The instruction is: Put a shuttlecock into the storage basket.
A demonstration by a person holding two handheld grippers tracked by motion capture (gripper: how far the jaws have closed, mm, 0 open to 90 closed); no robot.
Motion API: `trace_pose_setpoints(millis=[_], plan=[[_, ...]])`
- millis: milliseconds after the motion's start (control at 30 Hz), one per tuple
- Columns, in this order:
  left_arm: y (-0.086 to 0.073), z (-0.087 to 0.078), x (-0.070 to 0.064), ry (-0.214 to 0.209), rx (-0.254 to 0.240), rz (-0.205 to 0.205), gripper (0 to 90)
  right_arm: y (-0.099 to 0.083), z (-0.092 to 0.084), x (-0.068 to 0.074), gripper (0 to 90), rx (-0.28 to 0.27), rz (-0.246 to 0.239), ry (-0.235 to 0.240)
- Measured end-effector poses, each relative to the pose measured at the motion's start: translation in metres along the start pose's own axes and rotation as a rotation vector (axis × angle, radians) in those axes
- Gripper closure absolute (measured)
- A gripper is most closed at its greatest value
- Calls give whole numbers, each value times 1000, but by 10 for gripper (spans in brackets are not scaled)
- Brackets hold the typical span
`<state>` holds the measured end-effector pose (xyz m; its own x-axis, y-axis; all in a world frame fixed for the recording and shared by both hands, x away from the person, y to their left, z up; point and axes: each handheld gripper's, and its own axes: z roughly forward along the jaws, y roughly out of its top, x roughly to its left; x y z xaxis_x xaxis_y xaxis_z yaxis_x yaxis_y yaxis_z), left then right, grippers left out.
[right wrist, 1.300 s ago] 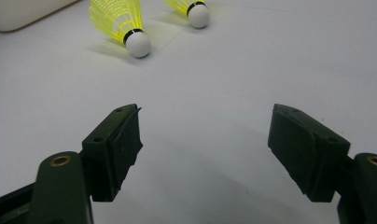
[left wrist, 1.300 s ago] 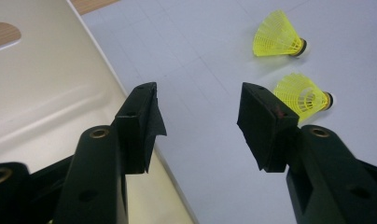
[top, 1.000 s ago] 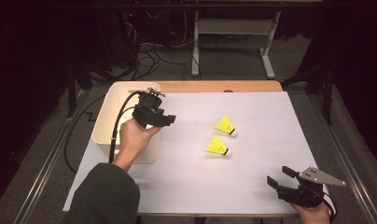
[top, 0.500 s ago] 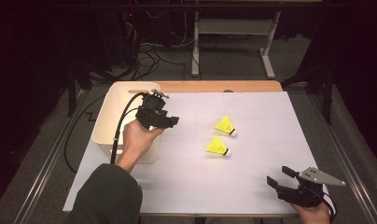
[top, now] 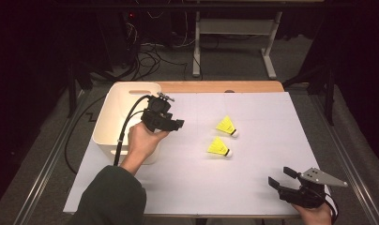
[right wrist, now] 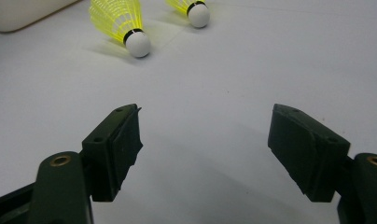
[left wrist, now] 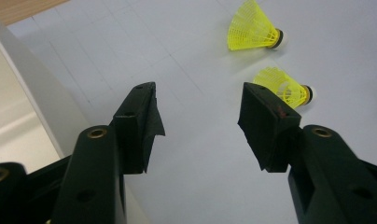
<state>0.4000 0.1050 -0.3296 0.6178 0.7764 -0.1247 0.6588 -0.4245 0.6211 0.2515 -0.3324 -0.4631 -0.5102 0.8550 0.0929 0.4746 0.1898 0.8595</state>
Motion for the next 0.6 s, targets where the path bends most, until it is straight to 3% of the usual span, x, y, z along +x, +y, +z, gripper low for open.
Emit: trace_pose_setpoints(millis=[600], plan=[[-1,9,-6,-4,17,21,473,1,1,0,260,3,0,-1]])
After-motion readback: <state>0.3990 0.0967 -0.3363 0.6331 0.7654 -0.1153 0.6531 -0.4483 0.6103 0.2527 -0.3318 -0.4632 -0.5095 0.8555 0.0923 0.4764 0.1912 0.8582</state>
